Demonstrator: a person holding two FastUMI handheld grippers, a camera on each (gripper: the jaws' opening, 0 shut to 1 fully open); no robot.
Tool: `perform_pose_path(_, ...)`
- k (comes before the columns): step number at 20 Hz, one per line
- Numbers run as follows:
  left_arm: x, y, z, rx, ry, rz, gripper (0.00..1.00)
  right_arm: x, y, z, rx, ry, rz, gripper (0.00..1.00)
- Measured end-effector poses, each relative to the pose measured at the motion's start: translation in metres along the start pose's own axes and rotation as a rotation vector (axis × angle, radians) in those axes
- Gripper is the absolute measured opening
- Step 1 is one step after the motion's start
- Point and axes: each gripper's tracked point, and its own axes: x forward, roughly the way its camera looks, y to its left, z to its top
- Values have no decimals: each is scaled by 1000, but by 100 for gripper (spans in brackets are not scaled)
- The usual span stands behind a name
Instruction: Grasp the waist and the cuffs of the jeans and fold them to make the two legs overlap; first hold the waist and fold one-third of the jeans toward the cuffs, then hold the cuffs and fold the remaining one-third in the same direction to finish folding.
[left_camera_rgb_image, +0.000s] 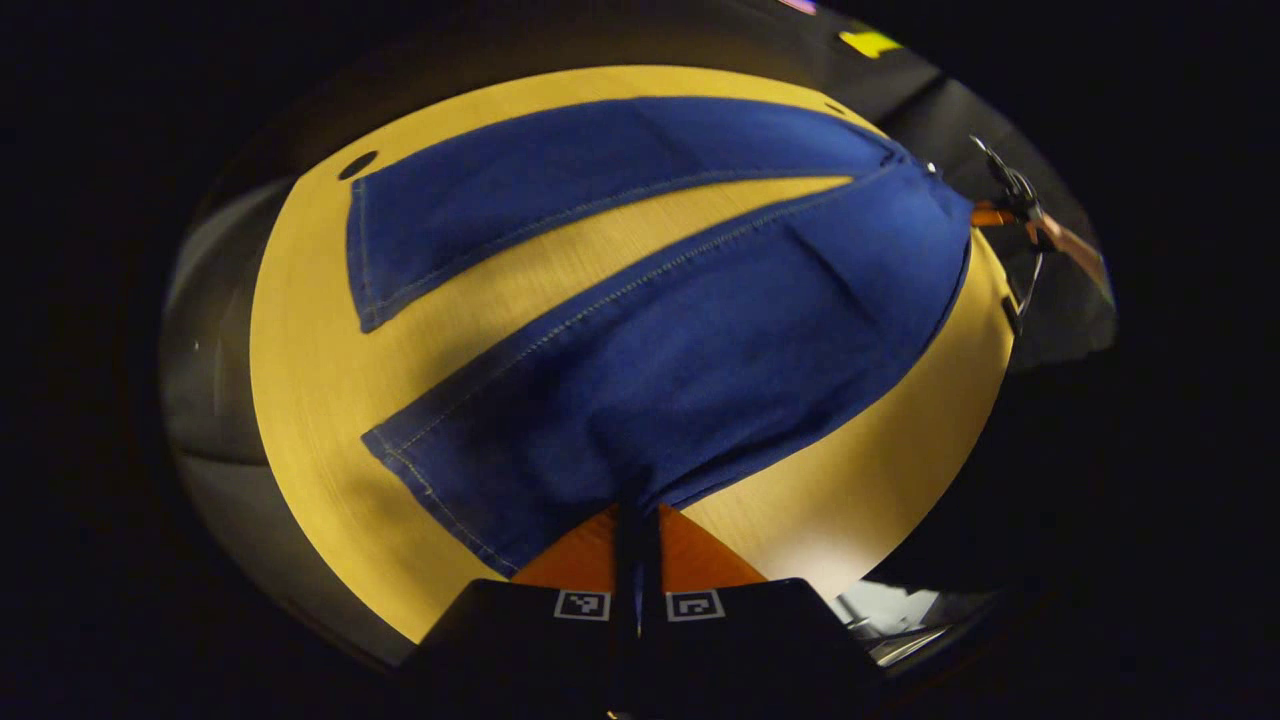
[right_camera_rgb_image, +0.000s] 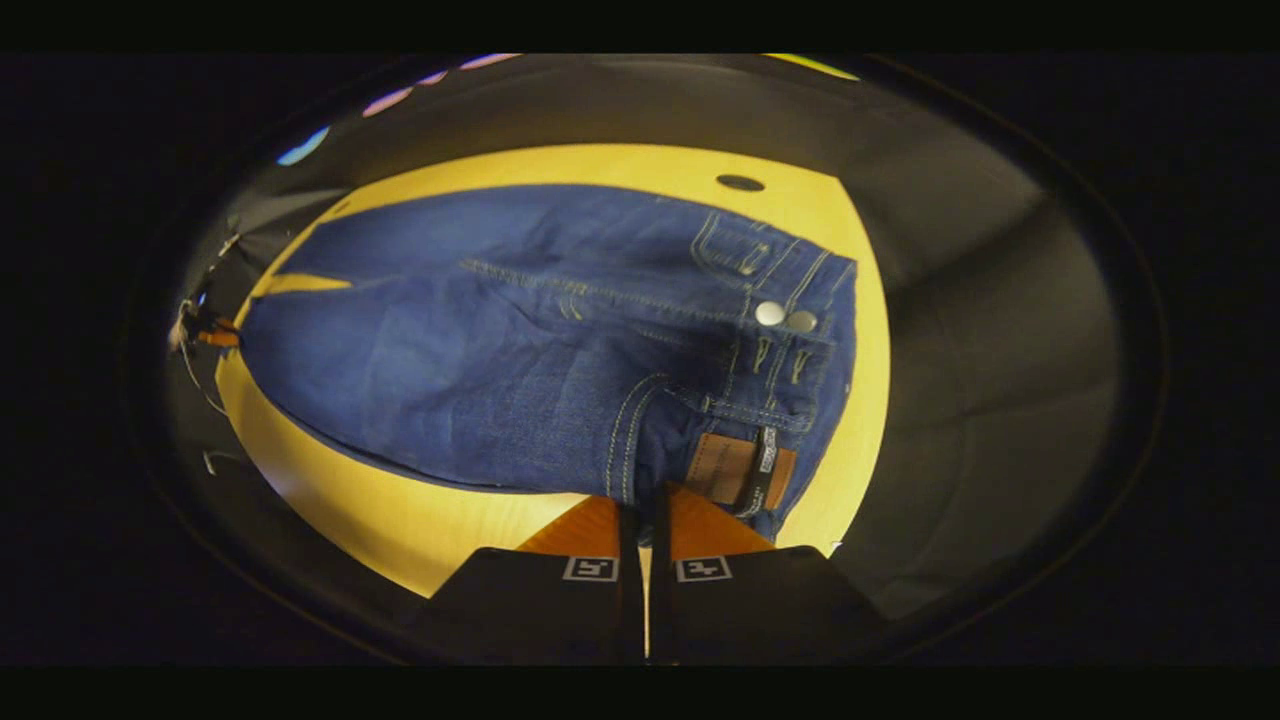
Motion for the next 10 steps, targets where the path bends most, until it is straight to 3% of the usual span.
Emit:
perform_pose_path(1,-8,3,9,-28,-27,7,6,-8,1,10,16,-38,1,6)
perform_pose_path(4,-34,10,48,-75,-120,21,6,-33,0,50,52,-160,-14,6)
perform_pose_path(10,-68,42,137,-103,-244,124,6,-61,-11,128,47,-323,-73,5)
